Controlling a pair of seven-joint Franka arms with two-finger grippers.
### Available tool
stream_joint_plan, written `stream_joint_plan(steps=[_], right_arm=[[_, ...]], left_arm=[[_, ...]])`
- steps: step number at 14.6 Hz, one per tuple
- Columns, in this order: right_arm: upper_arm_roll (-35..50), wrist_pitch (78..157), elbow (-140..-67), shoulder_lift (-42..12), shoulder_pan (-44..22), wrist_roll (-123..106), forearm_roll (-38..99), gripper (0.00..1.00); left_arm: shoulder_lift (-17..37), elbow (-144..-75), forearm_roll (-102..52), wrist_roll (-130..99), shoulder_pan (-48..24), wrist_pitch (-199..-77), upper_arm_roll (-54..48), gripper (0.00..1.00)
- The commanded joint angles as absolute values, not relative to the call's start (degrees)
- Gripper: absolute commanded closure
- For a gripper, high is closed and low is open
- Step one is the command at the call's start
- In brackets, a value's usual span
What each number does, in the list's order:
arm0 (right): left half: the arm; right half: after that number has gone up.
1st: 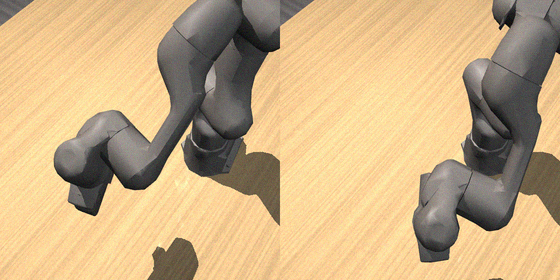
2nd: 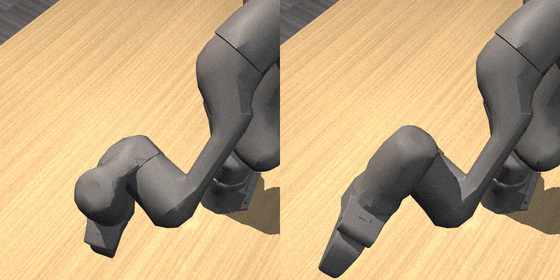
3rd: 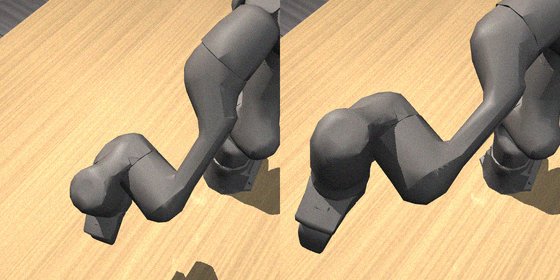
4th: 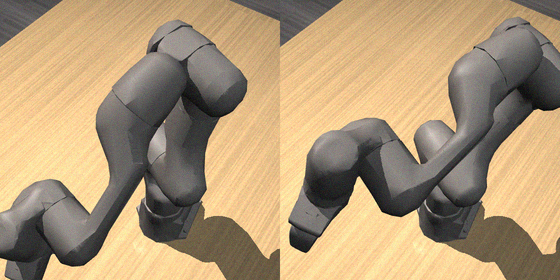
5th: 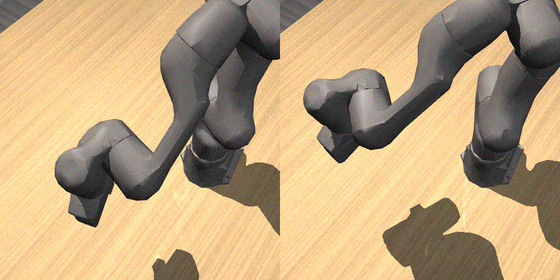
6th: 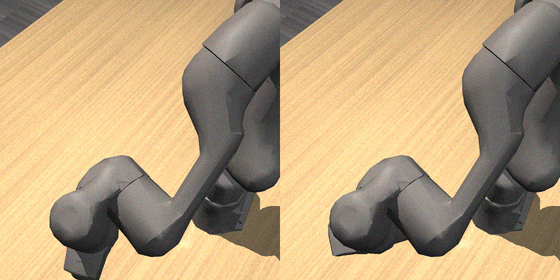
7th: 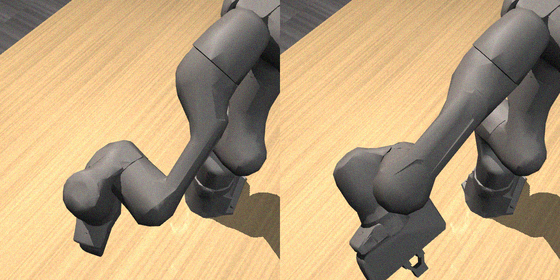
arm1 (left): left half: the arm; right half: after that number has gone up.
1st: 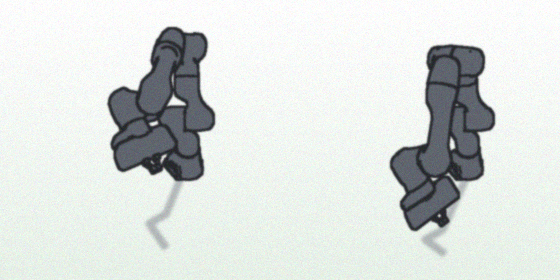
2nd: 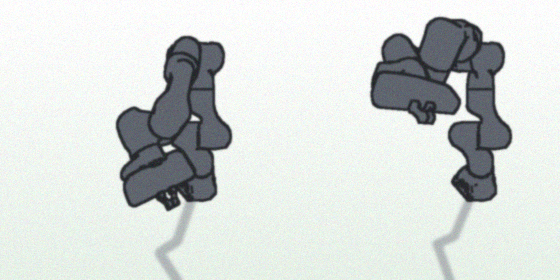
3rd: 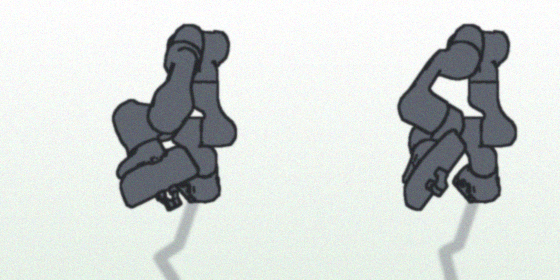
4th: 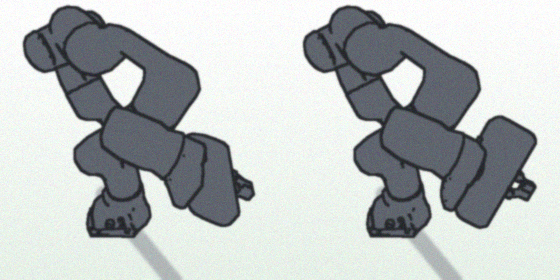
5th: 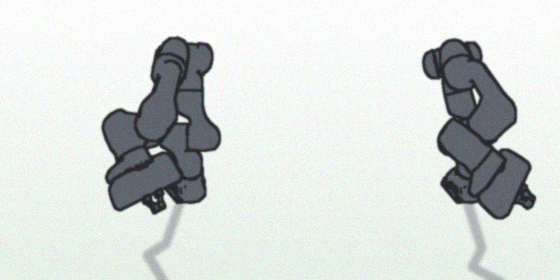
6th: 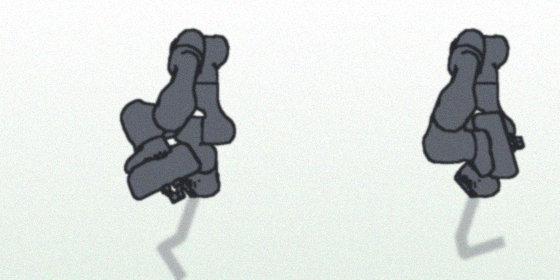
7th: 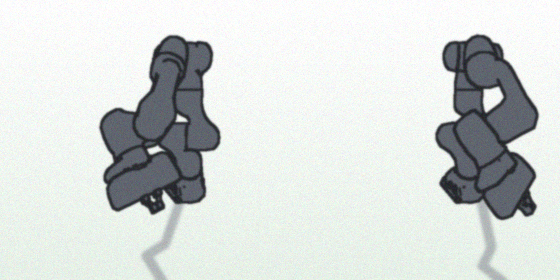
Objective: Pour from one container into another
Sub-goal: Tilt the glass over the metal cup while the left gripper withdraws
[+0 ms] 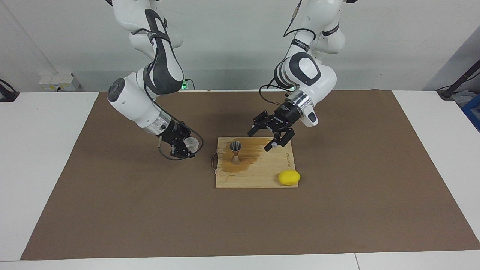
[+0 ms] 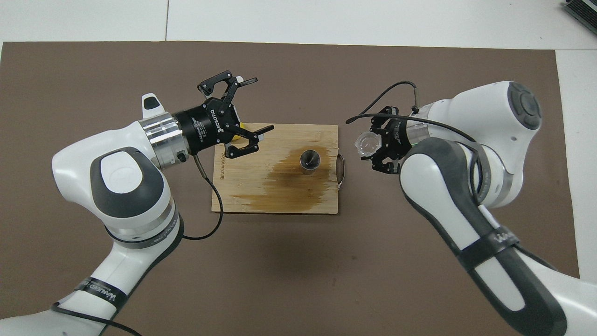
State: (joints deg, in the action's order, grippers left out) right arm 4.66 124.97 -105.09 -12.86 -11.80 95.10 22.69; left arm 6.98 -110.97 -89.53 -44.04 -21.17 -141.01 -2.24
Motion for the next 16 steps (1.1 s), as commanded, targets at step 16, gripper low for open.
stream_joint_plan(steps=[16], right_arm=[[4.9,121.5,-97.0,-19.4,-21.4,110.0,1.4,0.62]], left_arm=[[4.7,-103.3,-21.1,-28.0,-1.8,-110.8,-1.8,0.00]])
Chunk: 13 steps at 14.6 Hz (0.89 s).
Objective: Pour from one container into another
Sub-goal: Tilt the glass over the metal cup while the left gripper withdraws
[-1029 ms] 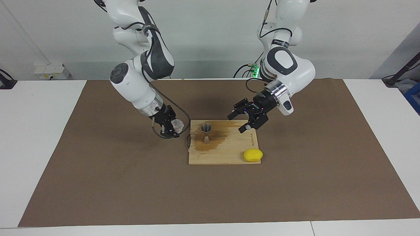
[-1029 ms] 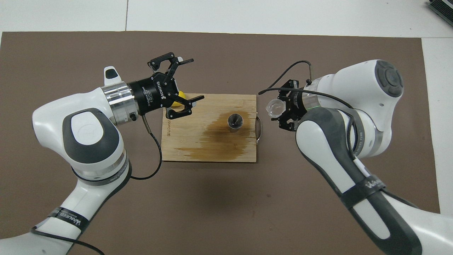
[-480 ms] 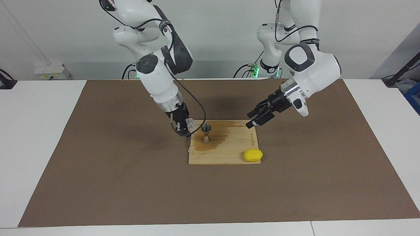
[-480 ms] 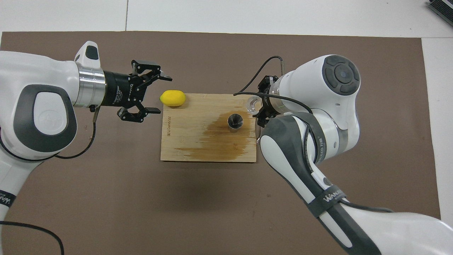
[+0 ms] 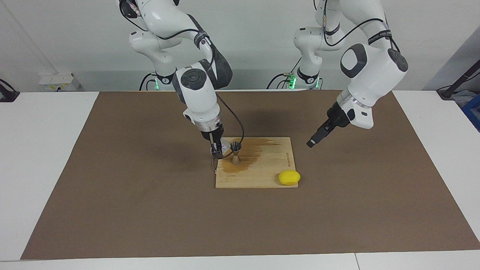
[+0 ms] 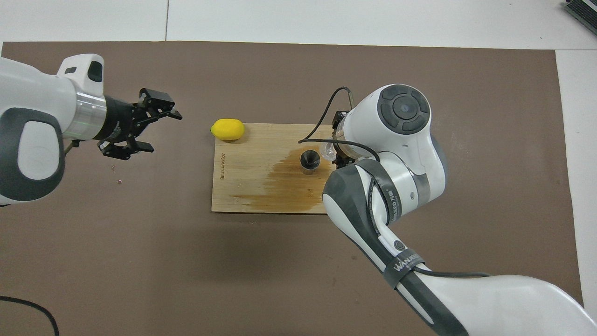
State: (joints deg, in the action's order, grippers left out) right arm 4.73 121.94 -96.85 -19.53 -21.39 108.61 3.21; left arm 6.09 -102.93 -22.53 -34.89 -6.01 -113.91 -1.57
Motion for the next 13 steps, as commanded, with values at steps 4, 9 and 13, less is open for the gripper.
stream_joint_plan(steps=[4,9,13], right_arm=[[4.9,121.5,-97.4,-19.4,-22.8,110.0,-1.0,0.62],[4.8,121.4,-97.4,-19.2,-24.1,110.0,-4.1,0.62],[4.8,121.6,-97.4,-19.2,-25.1,110.1,-7.2,0.62]], left_arm=[[4.0,-104.7,-12.8,-15.1,1.0,-110.3,-1.8,0.00],[2.1,-104.6,-9.7,1.8,3.0,-108.2,-1.4,0.00],[-1.4,-103.4,-3.7,10.5,4.0,-106.0,-1.4,0.00]])
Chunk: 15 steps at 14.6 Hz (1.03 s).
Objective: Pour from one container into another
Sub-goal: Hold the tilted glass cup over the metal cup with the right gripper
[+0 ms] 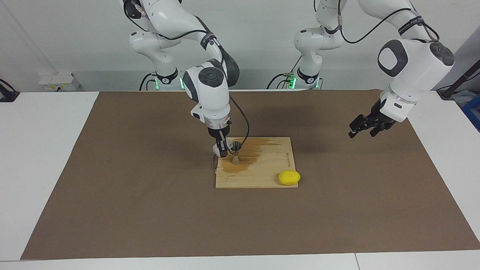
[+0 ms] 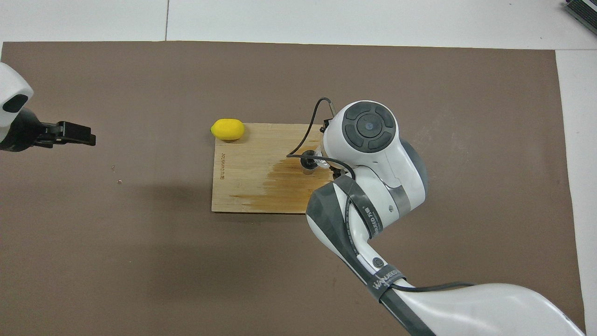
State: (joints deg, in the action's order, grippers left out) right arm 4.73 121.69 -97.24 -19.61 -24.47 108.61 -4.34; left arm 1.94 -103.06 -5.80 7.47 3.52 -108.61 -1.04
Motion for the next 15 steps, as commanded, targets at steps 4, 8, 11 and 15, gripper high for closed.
stream_joint_plan(steps=[4,8,11,15], right_arm=[[4.8,122.2,-97.4,-19.2,-25.4,110.2,-9.8,0.62],[4.8,122.4,-97.4,-19.2,-25.9,110.8,-12.5,0.62],[4.8,122.7,-97.4,-19.2,-26.0,110.9,-14.2,0.62],[4.8,124.3,-97.3,-19.2,-26.6,110.9,-16.6,0.62]], left_arm=[[-1.6,-95.9,-3.3,9.9,2.9,-97.0,-1.8,0.00],[-1.6,-90.5,-3.3,9.6,2.9,-88.7,-2.5,0.00],[-2.2,-91.7,-3.3,6.9,3.0,-88.2,-2.9,0.00],[-3.3,-93.2,-3.0,6.9,3.7,-87.7,-2.7,0.00]])
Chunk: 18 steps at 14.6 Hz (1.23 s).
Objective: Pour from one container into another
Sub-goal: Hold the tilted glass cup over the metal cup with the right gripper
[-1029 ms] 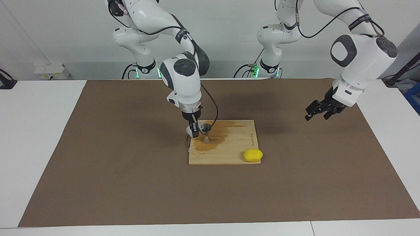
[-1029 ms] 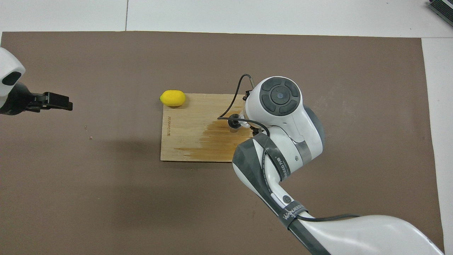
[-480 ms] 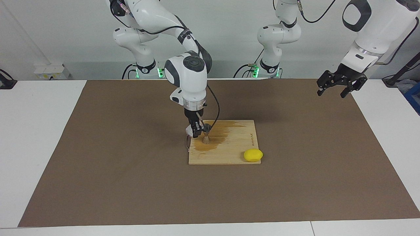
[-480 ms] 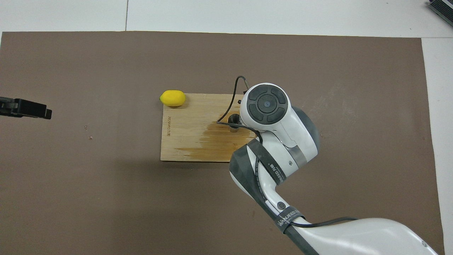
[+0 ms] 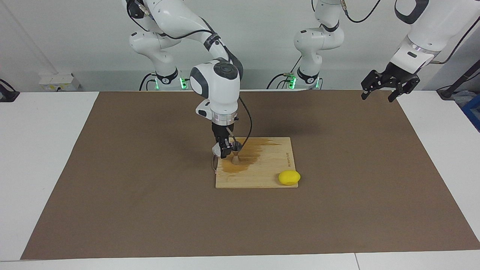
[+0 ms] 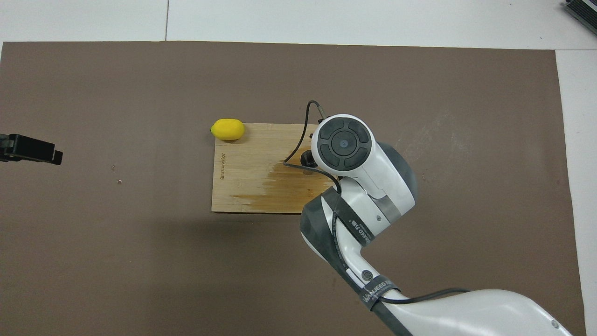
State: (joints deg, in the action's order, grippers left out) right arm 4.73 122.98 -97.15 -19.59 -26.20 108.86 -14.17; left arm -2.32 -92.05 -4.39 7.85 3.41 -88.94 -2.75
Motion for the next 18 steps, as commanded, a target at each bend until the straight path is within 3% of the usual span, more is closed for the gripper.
stream_joint_plan(steps=[1,6,10,18], right_arm=[[4.8,124.6,-97.4,-19.2,-26.7,110.9,-16.7,0.62],[4.8,125.4,-97.6,-19.1,-26.8,110.9,-18.7,0.62],[4.9,125.7,-98.1,-18.9,-26.9,110.8,-20.4,0.62],[4.9,126.7,-98.5,-18.8,-27.6,110.7,-21.1,0.62]], left_arm=[[-3.2,-92.4,-1.7,6.9,3.3,-86.7,-2.7,0.00],[-3.1,-91.6,-0.3,-1.4,-1.3,-84.5,-3.2,0.00],[-3.3,-92.3,-0.9,-1.3,3.5,-84.9,-8.2,0.00],[-4.4,-94.9,-1.5,-0.6,3.8,-86.6,-7.6,0.00]])
